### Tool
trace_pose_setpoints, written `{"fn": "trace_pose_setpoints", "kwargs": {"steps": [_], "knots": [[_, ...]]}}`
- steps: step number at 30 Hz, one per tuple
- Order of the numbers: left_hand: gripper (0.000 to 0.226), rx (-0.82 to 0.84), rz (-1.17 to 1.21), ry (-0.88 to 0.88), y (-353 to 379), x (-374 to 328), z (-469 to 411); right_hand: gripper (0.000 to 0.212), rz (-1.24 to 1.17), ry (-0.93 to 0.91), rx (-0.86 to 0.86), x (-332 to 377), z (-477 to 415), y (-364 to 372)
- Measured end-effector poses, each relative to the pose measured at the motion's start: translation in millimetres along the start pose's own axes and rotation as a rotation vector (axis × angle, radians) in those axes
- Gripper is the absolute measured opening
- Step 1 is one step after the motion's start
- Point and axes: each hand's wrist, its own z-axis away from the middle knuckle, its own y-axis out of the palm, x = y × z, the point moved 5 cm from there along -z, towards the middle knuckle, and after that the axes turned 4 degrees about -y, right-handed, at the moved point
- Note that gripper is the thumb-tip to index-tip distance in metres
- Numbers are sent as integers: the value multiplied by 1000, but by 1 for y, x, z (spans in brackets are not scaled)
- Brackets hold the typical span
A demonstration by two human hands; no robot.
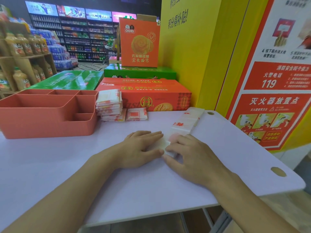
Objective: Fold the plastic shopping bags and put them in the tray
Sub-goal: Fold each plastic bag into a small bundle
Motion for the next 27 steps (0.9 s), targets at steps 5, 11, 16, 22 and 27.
{"fn": "trace_pose_setpoints", "kwargs": {"steps": [5, 11, 16, 22, 27], "knots": [[85, 1, 54, 26, -9, 3, 5, 47, -111, 59, -29, -5, -1, -1], [51, -117, 51, 60, -9, 2, 1, 31, -358, 127, -114, -14, -3, -4], [22, -198, 158, 50, -14, 0, 4, 28, -547, 226, -176, -22, -4, -7], [20, -310, 200, 34, -18, -3, 1, 67, -745, 389, -137, -32, 0, -6], [11, -316, 291, -21, -17, 1, -2, 35, -801, 428, -135, -36, 0, -4]]}}
